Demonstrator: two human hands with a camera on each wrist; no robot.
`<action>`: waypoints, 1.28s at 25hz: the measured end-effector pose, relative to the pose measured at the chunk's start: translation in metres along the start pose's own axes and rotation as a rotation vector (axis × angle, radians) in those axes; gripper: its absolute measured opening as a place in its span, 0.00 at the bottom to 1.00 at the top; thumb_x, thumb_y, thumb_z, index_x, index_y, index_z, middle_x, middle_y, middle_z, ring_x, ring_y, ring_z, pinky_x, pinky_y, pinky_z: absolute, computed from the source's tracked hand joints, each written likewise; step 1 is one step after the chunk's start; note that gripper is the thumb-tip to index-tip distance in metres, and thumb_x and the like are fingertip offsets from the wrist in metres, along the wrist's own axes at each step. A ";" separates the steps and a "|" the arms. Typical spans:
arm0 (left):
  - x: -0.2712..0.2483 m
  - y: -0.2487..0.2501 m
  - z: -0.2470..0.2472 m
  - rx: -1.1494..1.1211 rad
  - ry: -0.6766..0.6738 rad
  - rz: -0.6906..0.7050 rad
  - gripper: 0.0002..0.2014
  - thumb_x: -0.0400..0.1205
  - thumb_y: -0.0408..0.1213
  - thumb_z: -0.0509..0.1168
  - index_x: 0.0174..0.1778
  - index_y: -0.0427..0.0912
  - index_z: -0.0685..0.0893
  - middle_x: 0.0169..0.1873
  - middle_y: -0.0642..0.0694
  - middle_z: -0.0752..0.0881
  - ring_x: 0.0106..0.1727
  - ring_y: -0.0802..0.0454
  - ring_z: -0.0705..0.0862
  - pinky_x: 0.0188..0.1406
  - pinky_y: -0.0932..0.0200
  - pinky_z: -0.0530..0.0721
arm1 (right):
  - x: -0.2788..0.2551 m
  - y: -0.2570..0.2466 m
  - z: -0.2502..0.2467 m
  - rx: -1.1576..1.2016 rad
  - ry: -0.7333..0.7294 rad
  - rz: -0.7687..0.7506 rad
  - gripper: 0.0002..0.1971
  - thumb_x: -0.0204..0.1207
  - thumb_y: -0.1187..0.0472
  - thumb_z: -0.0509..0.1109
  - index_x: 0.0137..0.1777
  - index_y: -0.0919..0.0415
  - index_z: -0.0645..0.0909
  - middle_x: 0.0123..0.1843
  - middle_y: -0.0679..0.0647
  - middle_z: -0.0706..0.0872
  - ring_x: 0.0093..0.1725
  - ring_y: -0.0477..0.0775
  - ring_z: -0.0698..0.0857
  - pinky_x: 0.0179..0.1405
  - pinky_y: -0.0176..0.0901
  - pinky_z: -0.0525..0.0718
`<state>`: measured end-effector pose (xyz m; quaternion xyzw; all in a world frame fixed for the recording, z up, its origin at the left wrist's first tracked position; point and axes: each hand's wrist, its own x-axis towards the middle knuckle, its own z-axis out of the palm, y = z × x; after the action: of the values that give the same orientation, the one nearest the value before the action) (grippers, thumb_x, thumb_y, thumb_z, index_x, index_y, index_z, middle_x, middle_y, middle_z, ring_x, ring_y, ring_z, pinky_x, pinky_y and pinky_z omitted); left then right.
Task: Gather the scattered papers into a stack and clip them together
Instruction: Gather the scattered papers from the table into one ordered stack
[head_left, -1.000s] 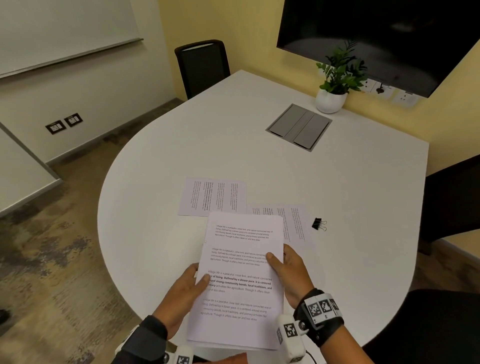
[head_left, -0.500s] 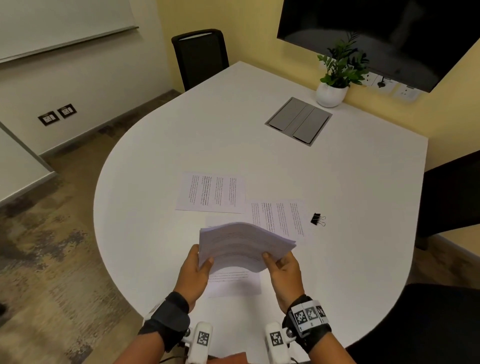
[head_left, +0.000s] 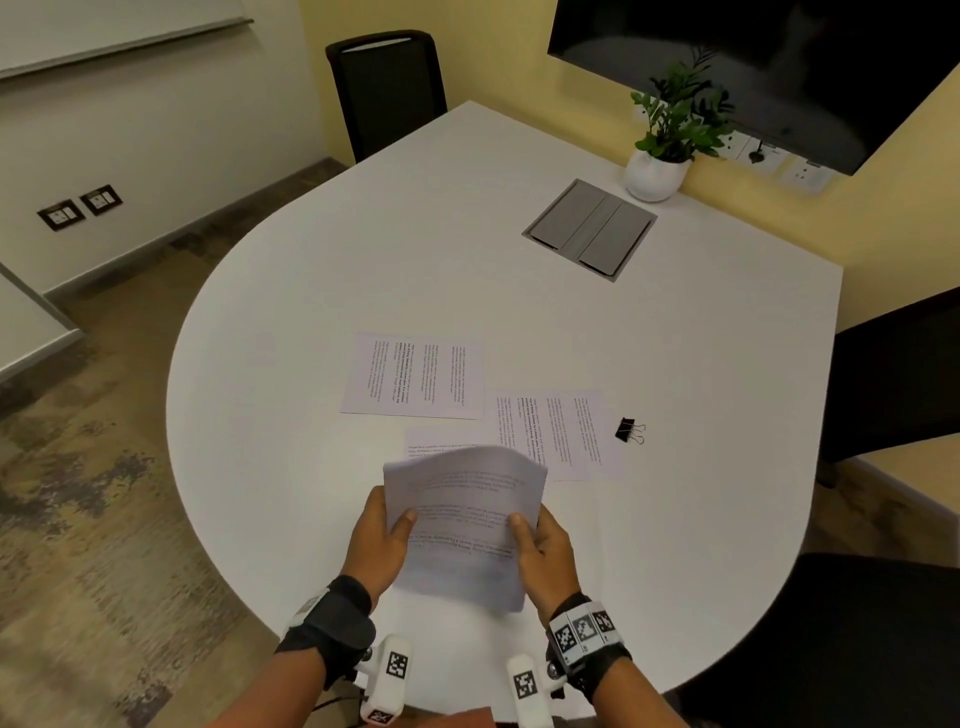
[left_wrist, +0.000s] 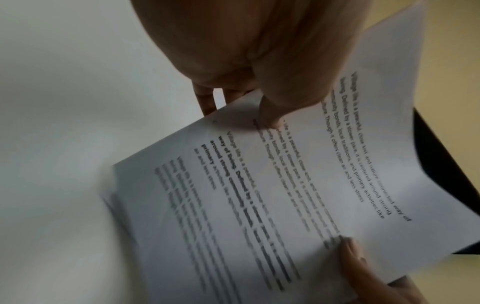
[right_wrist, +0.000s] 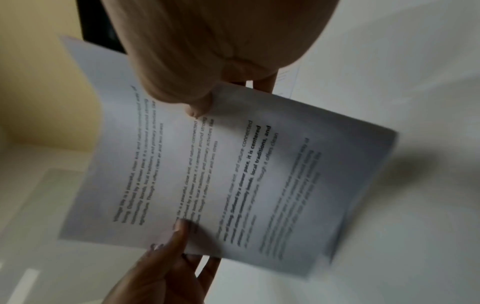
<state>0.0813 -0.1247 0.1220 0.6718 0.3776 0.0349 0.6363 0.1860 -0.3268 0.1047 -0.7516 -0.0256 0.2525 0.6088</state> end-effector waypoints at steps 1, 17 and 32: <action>0.002 0.001 -0.005 -0.006 -0.005 0.001 0.12 0.89 0.33 0.68 0.66 0.49 0.78 0.59 0.50 0.88 0.61 0.47 0.88 0.65 0.48 0.88 | 0.002 -0.005 -0.002 0.033 0.006 0.006 0.12 0.90 0.62 0.65 0.69 0.52 0.86 0.61 0.50 0.94 0.60 0.51 0.93 0.64 0.53 0.92; 0.018 -0.023 -0.027 -0.083 -0.040 -0.132 0.14 0.85 0.37 0.74 0.61 0.61 0.84 0.52 0.70 0.94 0.61 0.53 0.91 0.57 0.56 0.89 | 0.103 0.004 -0.025 0.035 0.124 0.286 0.10 0.82 0.58 0.77 0.60 0.59 0.89 0.62 0.61 0.92 0.56 0.57 0.92 0.60 0.57 0.93; 0.049 -0.006 -0.049 -0.063 0.145 -0.188 0.17 0.76 0.49 0.82 0.58 0.67 0.89 0.55 0.53 0.97 0.57 0.44 0.95 0.65 0.35 0.89 | 0.240 0.049 -0.106 -0.818 0.377 0.708 0.71 0.54 0.29 0.87 0.88 0.64 0.53 0.86 0.65 0.61 0.87 0.69 0.60 0.80 0.72 0.72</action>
<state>0.0875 -0.0571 0.1043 0.6088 0.4825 0.0355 0.6287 0.4256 -0.3516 -0.0105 -0.9210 0.2410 0.2720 0.1406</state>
